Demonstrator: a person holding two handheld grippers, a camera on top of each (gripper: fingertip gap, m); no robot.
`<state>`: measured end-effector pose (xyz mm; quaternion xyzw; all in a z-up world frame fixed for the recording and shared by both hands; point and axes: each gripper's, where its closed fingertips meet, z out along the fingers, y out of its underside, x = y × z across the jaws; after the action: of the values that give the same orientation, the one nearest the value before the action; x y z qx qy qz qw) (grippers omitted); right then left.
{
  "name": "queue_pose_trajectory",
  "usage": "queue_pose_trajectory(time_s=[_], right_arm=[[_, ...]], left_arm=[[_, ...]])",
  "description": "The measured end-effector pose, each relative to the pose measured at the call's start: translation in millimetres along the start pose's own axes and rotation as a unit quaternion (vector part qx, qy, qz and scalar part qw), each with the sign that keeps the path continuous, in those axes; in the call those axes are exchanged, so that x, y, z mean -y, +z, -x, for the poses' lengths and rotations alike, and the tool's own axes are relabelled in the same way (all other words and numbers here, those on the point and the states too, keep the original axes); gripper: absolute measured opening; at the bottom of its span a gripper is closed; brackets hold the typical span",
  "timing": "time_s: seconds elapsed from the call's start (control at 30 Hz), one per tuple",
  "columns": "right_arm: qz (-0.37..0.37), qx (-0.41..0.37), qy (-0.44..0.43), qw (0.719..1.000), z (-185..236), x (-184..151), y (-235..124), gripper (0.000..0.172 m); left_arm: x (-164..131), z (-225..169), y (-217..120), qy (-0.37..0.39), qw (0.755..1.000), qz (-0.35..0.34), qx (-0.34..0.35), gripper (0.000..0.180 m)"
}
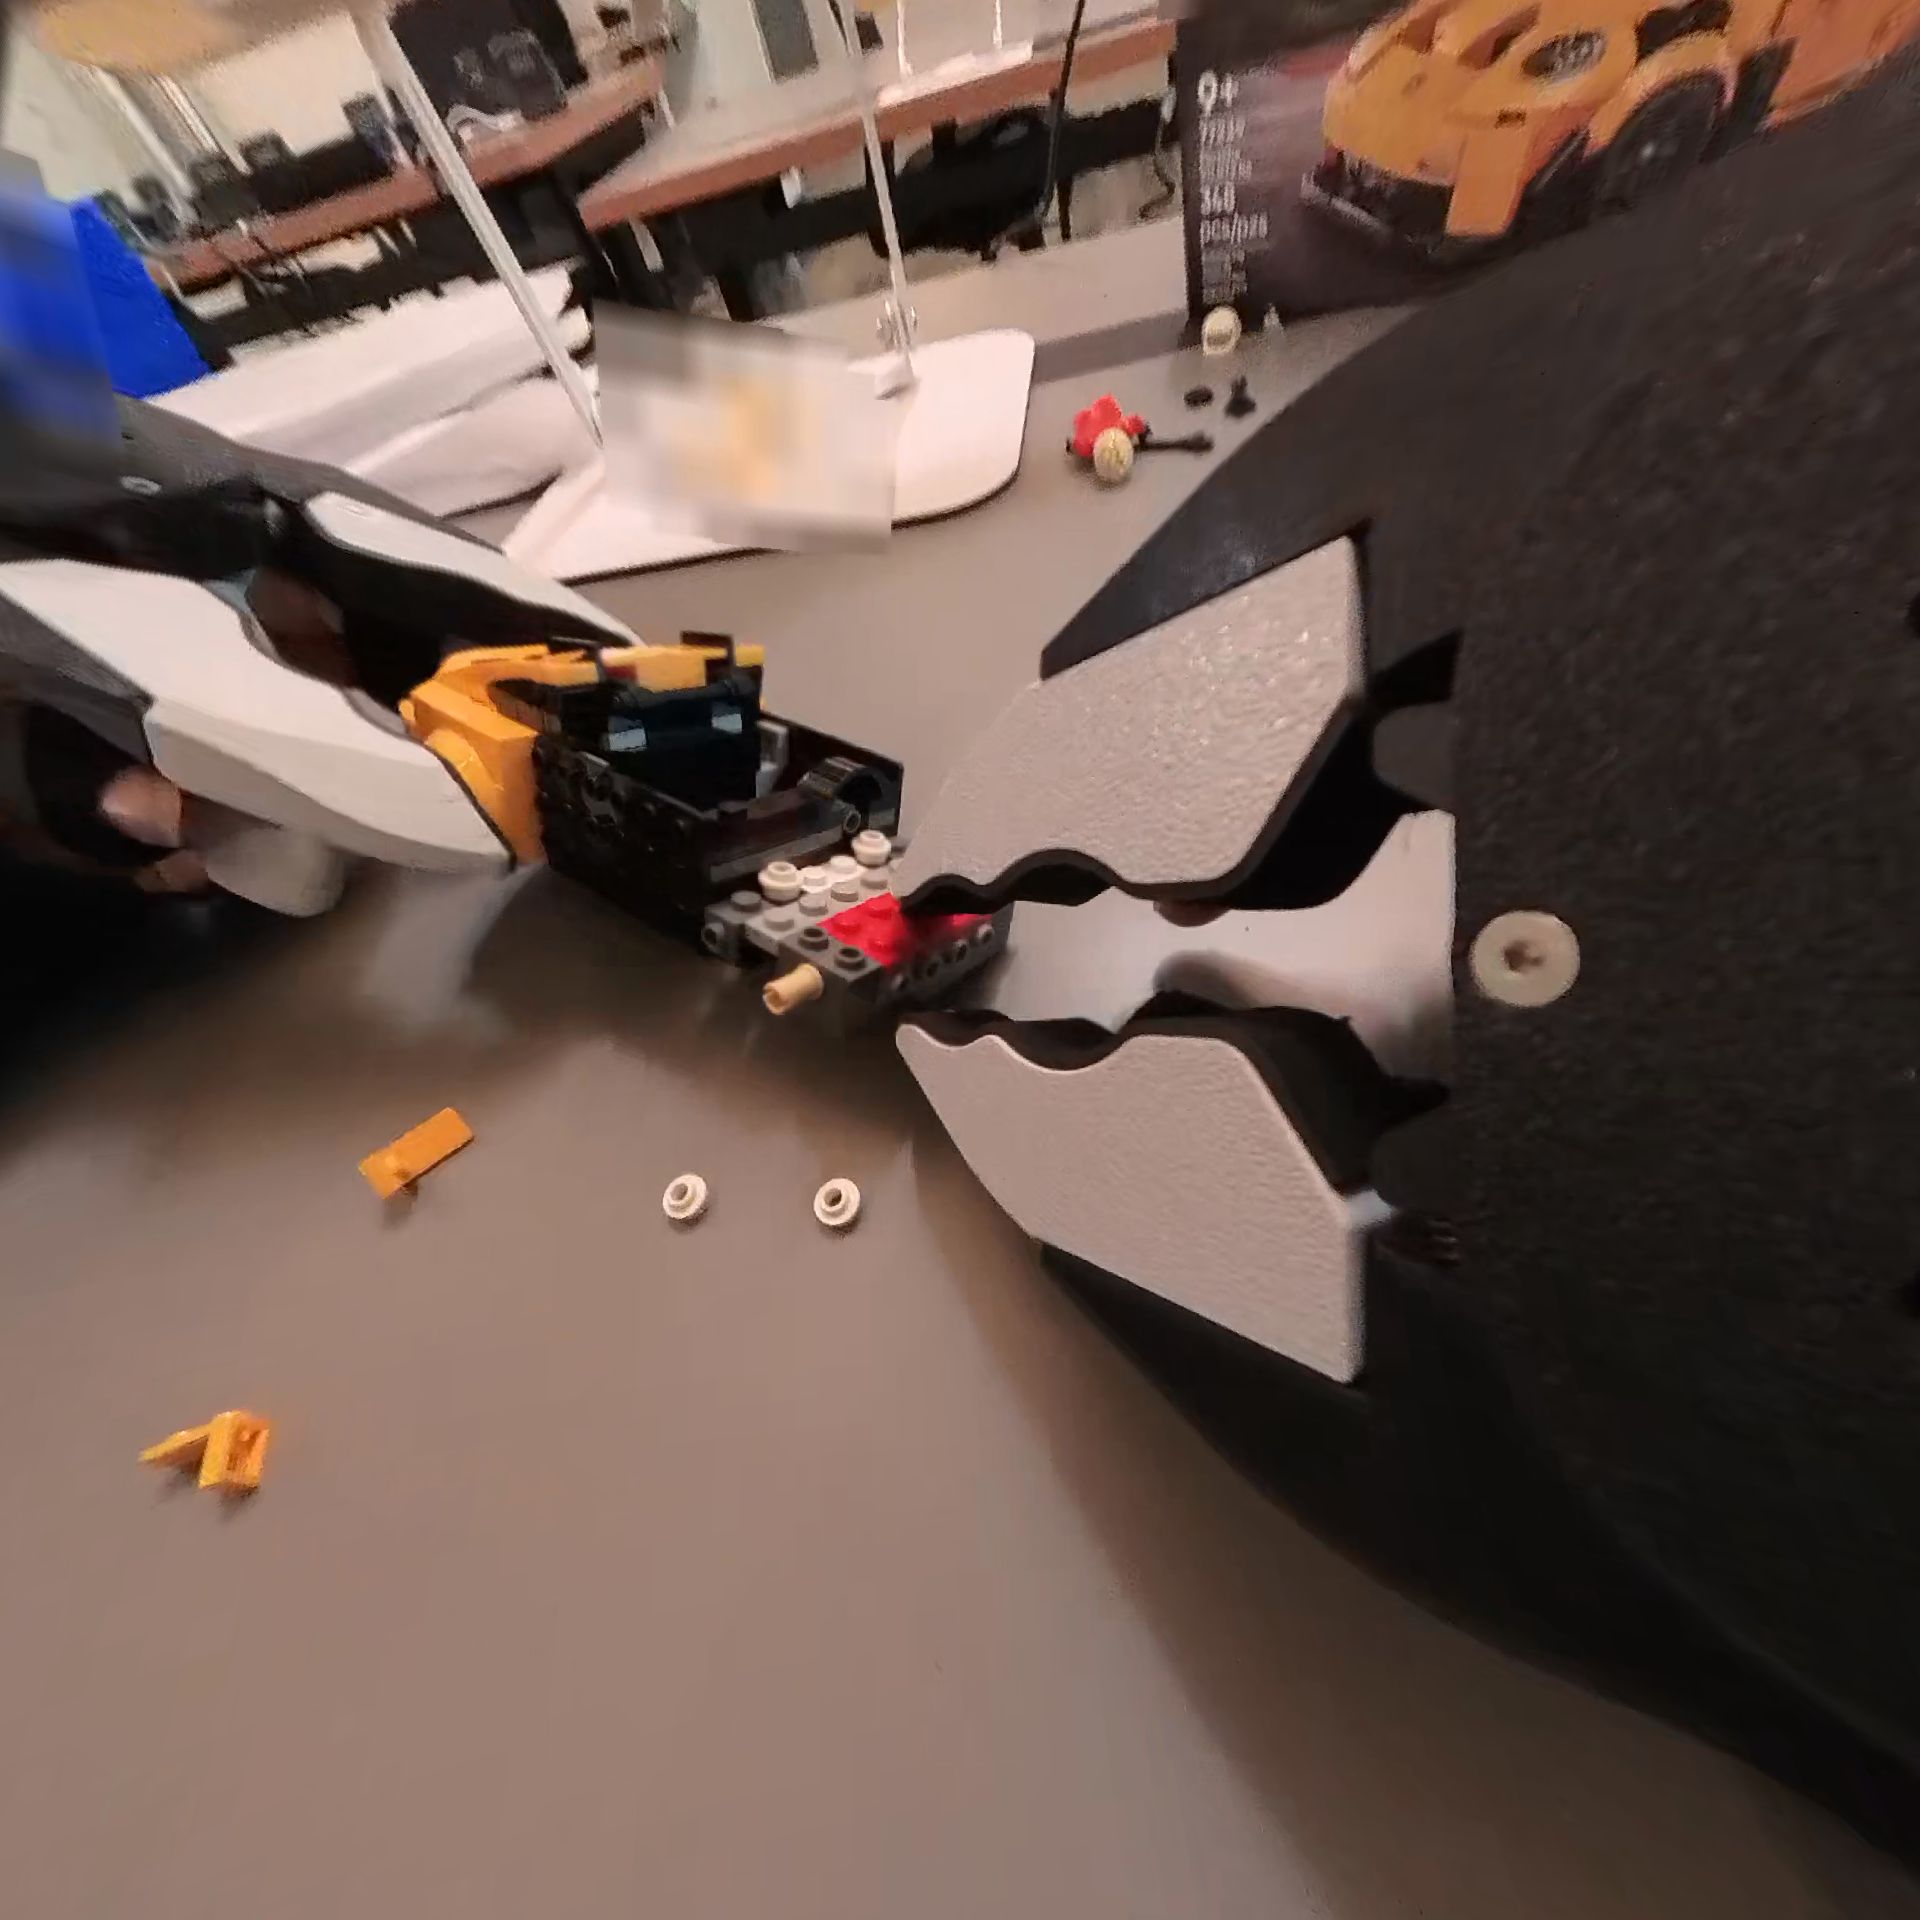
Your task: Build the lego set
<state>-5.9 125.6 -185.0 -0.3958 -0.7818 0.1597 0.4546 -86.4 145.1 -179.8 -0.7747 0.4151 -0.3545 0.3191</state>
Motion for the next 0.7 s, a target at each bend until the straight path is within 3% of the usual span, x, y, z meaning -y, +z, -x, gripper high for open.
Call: queue_pose_trajectory(time_s=[0.27,0.4,0.53,0.6,0.7], right_arm=[[-0.050,0.093,0.199,0.974,-5,4,-19,0.026],[-0.035,0.105,0.260,0.959,-11,-9,-18,0.055],[0.011,0.140,0.255,0.957,-1,-11,-7,0.077],[0.024,0.145,0.250,0.957,-1,-10,-2,0.076],[0.046,0.147,0.244,0.958,-2,-11,3,0.060]], left_arm=[[-10,2,4,0.111,0.992,0.038,0.048,0.082],[-11,2,3,0.124,0.990,0.044,0.052,0.081],[-16,5,1,0.129,0.987,0.067,0.064,0.084],[-19,5,1,0.132,0.986,0.079,0.066,0.083],[-19,11,-2,0.130,0.984,0.083,0.086,0.076]])
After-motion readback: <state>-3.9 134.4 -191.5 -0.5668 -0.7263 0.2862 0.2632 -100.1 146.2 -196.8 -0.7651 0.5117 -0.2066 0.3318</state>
